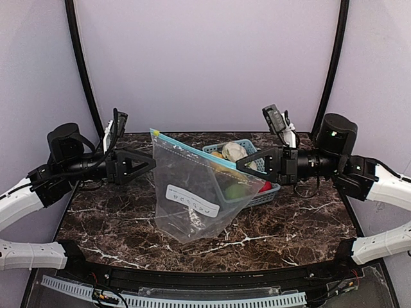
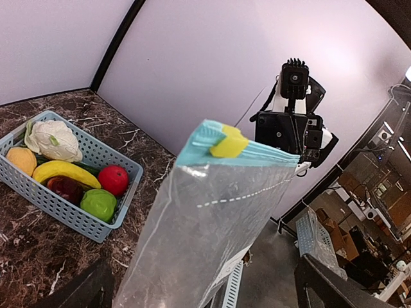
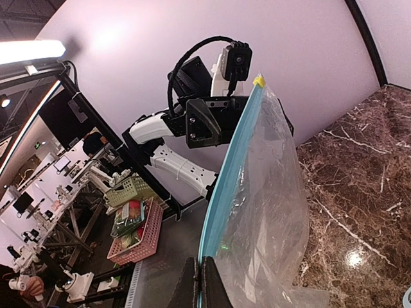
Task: Place the food in the zip-top bag and seal the zipper
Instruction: Pass from the right arm to the left
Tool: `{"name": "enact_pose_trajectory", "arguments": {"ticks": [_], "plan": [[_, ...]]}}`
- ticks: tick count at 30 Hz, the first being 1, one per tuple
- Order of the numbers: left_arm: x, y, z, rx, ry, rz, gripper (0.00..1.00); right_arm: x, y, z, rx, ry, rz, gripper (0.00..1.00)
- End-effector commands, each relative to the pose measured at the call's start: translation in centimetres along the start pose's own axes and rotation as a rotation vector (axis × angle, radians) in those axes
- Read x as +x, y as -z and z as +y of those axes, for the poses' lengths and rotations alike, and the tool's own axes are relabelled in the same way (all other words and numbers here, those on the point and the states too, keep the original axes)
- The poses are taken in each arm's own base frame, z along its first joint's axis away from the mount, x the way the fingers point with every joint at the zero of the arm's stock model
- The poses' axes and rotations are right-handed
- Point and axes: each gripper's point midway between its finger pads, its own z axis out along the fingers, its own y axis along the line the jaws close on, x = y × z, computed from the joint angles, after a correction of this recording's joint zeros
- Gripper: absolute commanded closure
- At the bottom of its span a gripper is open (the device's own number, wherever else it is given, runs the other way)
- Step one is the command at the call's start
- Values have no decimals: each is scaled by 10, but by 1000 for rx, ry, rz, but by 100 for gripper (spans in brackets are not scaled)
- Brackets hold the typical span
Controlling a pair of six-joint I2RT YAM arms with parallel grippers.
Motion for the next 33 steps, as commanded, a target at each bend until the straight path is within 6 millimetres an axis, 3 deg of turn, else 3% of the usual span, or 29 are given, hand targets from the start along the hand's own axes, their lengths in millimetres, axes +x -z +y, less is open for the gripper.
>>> {"name": "enact_pose_trajectory", "arguments": {"ticks": [1,11,33], "plan": [[-13,0,-15,51,-41,-16,1,1,-1,12,-67,12,2,100],[-23,1,-16,33,-73,-47,4,4,-3,12,-78,-4,17,100],[-21,2,-14,31,-65,-65,74,9,-5,4,-57,-26,26,100]]}}
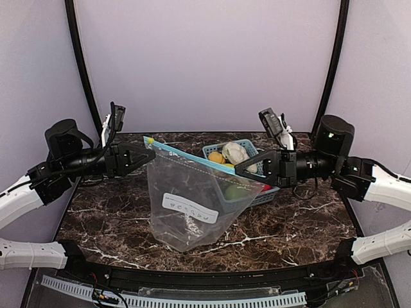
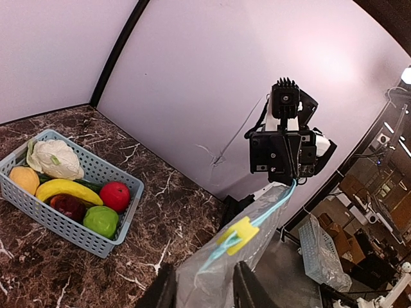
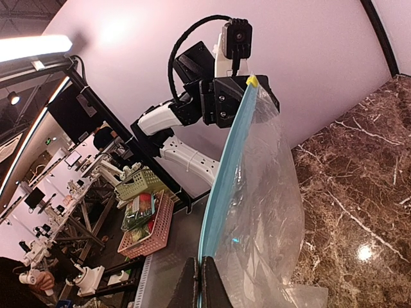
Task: Place the food in the zip-top bag and seal the zipper
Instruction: Pass from the right arm to the left
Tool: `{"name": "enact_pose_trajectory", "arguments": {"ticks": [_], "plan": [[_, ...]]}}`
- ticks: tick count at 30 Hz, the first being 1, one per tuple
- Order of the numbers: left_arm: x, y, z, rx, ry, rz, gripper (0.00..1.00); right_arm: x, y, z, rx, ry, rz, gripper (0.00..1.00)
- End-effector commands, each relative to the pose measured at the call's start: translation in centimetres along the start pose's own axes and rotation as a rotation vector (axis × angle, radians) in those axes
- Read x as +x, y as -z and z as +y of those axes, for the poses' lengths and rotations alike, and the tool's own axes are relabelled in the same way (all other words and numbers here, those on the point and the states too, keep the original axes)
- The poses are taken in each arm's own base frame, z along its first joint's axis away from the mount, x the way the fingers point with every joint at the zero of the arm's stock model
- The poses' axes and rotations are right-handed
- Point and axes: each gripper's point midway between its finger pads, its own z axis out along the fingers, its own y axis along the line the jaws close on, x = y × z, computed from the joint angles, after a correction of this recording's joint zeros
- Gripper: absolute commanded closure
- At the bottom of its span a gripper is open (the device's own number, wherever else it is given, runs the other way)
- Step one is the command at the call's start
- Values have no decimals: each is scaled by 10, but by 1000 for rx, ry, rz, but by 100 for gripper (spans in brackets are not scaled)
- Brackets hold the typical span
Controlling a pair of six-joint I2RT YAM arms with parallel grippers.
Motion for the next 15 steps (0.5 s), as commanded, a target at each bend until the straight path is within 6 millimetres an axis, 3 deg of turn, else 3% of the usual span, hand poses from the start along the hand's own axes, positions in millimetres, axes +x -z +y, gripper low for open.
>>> {"name": "enact_pose_trajectory", "arguments": {"ticks": [1,5,7,10,15], "plan": [[-5,3,-7,22,-21,-24,79,2,-2,0,-7,3,-5,100],[0,2,-6,27,-14,-8,93,3,-1,-7,26,-5,-11,100],[4,2,-4,25,-9,7,98,4,0,-11,50,-12,-11,94],[15,0,2,11,5,44,99,3,2,-19,106,-17,-18,76],[40,-4,15,-15,29,138,99,5,10,-41,264,-22,-4,34]]}}
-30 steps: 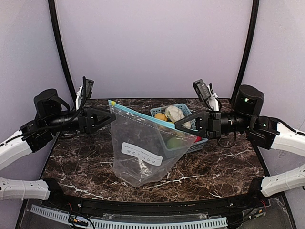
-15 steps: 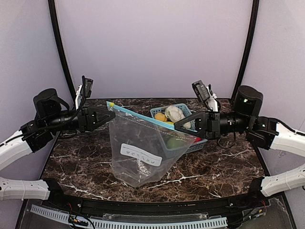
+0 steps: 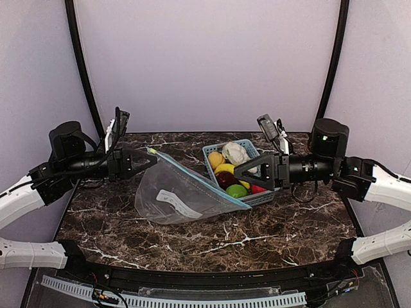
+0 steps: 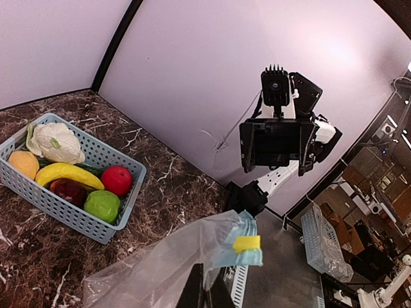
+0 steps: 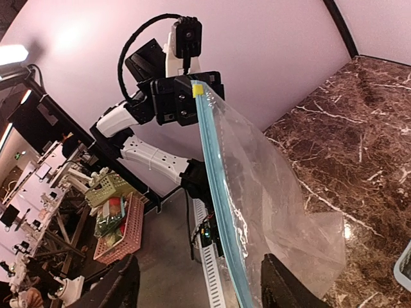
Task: Place the food in the zip-top bag and seal the zipper
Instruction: Pass from the right arm to the left, then pass from the left arm to the right
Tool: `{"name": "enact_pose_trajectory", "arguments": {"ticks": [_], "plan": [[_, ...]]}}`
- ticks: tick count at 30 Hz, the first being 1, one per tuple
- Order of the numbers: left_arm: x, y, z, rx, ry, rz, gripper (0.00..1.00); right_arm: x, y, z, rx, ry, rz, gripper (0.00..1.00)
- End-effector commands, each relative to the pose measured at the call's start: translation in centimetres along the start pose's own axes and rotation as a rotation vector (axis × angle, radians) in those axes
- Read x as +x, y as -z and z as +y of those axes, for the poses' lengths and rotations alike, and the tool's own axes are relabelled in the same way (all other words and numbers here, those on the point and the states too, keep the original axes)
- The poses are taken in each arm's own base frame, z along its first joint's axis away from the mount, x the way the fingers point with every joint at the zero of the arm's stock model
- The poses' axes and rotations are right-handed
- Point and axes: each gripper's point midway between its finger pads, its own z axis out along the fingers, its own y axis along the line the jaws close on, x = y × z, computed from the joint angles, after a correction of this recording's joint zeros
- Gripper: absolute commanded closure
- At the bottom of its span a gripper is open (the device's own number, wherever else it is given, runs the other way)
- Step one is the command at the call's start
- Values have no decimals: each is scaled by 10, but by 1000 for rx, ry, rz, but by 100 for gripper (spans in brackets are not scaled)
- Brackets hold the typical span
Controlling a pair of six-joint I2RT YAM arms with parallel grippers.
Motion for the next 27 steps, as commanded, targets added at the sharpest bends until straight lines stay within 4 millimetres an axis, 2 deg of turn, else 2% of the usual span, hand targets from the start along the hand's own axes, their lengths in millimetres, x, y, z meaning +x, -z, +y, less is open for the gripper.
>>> {"name": "enact_pose_trajectory", "arguments": {"ticks": [1,4,7,13,20,27], "plan": [[36,-7,14,-2,37,134,99,-3,7,-21,166,3,-2,26],[51,-11,17,18,77,187,99,1,6,-38,262,-3,40,20],[60,-16,21,28,108,222,99,3,0,-49,335,6,78,19],[67,-19,23,33,132,247,99,3,-28,-44,373,101,103,20],[79,-26,26,20,167,279,99,-1,-64,-46,483,205,99,35],[81,-27,27,2,178,281,99,2,-95,-37,554,291,118,50]]}}
